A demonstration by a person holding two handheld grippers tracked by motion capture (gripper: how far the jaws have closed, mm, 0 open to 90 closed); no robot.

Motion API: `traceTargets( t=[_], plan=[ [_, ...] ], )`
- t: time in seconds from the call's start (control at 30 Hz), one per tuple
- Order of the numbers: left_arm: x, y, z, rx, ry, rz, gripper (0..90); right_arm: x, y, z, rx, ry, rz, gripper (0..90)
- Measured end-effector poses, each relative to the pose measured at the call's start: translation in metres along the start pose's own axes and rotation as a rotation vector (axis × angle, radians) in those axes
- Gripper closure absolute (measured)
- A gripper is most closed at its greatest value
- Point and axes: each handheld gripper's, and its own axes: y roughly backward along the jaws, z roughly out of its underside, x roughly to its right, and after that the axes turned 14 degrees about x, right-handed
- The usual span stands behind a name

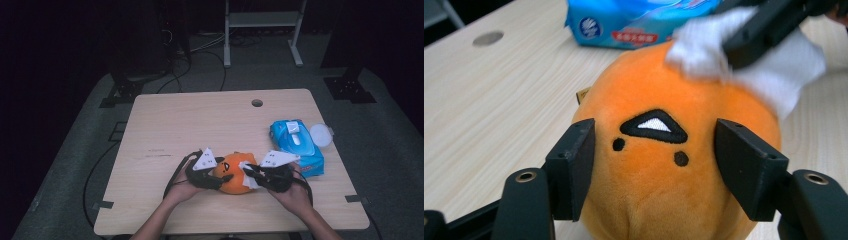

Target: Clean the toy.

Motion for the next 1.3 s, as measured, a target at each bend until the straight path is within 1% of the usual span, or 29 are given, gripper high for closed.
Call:
traceTargets(
  t=[0.03, 0.07, 0.13, 0.17, 0.2, 0.23, 0.27, 0.3, 0.33, 0.37, 0.4, 0.43, 0.47, 0.5, 0.63, 0.73, 0.77, 0.8, 0.87, 0.9, 0.93, 0.97, 1.0, 1.03, 1.07, 1.13, 1.23, 1.27, 1.3],
  plan=[
    [-0.003, 0.001, 0.001, 0.0, 0.022, -0.003, 35.4, 0.003, 0.002, 0.001, -0.004, -0.001, 0.015, 79.1],
    [-0.006, 0.002, 0.003, -0.003, 0.042, -0.004, 35.4, 0.01, 0.007, 0.003, -0.006, -0.028, 0.036, 79.1],
    [-0.006, 0.002, 0.003, 0.005, 0.05, -0.003, 34.0, 0.011, 0.008, 0.004, -0.005, -0.03, 0.035, 79.1],
    [-0.004, 0.001, 0.001, 0.01, 0.037, -0.004, 28.7, 0.01, 0.008, 0.003, 0.005, -0.055, 0.014, 79.1],
    [-0.004, 0.001, 0.001, 0.01, 0.037, -0.004, 22.9, 0.008, 0.007, 0.003, 0.008, -0.057, 0.0, 79.2],
    [-0.002, -0.001, 0.0, 0.022, 0.028, 0.003, 18.8, 0.003, 0.005, 0.001, 0.013, -0.057, -0.021, 79.1],
    [-0.001, -0.003, 0.0, 0.023, 0.022, 0.023, 18.8, 0.003, 0.005, 0.001, 0.013, -0.057, -0.021, 79.1],
    [0.0, -0.004, 0.001, 0.017, 0.019, 0.034, 18.9, -0.003, 0.002, 0.0, 0.012, -0.046, -0.045, 79.1],
    [0.0, -0.005, 0.002, 0.011, 0.021, 0.037, 20.8, -0.008, 0.0, 0.0, 0.005, -0.023, -0.053, 79.1],
    [-0.001, -0.004, 0.001, 0.0, 0.016, 0.036, 23.6, -0.012, -0.001, -0.001, 0.0, 0.003, -0.05, 79.1],
    [-0.003, -0.003, 0.002, 0.0, 0.027, 0.033, 26.5, -0.013, -0.002, -0.001, -0.002, 0.014, -0.045, 79.1],
    [-0.006, -0.001, 0.003, -0.006, 0.055, 0.025, 30.7, -0.007, 0.0, 0.0, 0.0, -0.004, -0.03, 79.1],
    [-0.009, -0.001, 0.004, -0.007, 0.072, 0.023, 31.7, -0.004, 0.001, 0.0, 0.002, -0.012, -0.019, 79.2],
    [-0.009, -0.001, 0.004, -0.007, 0.072, 0.023, 32.4, -0.004, 0.001, 0.0, 0.002, -0.012, -0.019, 79.2],
    [-0.018, 0.003, 0.008, -0.015, 0.123, 0.02, 33.4, 0.015, 0.007, 0.005, 0.001, -0.063, 0.02, 79.1],
    [-0.019, 0.005, 0.011, -0.023, 0.131, 0.028, 33.4, 0.015, 0.008, 0.005, 0.006, -0.075, 0.013, 79.1],
    [-0.019, 0.006, 0.011, -0.029, 0.132, 0.027, 33.4, 0.013, 0.008, 0.004, 0.008, -0.075, 0.008, 79.1],
    [-0.02, 0.006, 0.012, -0.033, 0.128, 0.026, 33.4, 0.007, 0.008, 0.001, 0.028, -0.093, -0.026, 79.2],
    [-0.022, 0.007, 0.014, -0.025, 0.154, 0.017, 33.4, -0.003, 0.006, -0.003, 0.037, -0.084, -0.077, 79.1],
    [-0.022, 0.007, 0.014, -0.025, 0.154, 0.017, 33.3, -0.003, 0.006, -0.003, 0.037, -0.084, -0.077, 79.1],
    [-0.024, 0.008, 0.015, -0.026, 0.159, 0.024, 33.3, -0.013, 0.0, -0.003, 0.013, -0.023, -0.076, 79.1],
    [-0.024, 0.008, 0.015, -0.026, 0.159, 0.024, 33.3, -0.014, 0.0, -0.002, 0.009, -0.01, -0.07, 79.2],
    [-0.024, 0.008, 0.016, -0.021, 0.16, 0.022, 33.3, -0.014, 0.0, -0.002, 0.009, -0.01, -0.07, 79.2],
    [-0.023, 0.008, 0.016, -0.021, 0.16, 0.021, 33.3, -0.011, 0.0, -0.002, 0.01, -0.018, -0.066, 79.2],
    [-0.022, 0.008, 0.015, -0.02, 0.151, 0.024, 33.3, -0.002, 0.002, -0.001, 0.016, -0.041, -0.04, 79.2],
    [-0.022, 0.007, 0.015, -0.018, 0.146, 0.027, 33.3, 0.007, 0.005, 0.002, 0.016, -0.069, -0.023, 79.2],
    [-0.021, 0.007, 0.016, -0.016, 0.137, 0.03, 33.0, 0.016, 0.009, 0.003, 0.021, -0.089, 0.01, 79.2],
    [-0.021, 0.007, 0.016, -0.017, 0.134, 0.032, 33.0, 0.016, 0.009, 0.003, 0.021, -0.089, 0.01, 79.2],
    [-0.021, 0.007, 0.017, -0.016, 0.131, 0.037, 32.8, 0.019, 0.01, 0.004, 0.022, -0.102, 0.02, 79.2]
  ],
)
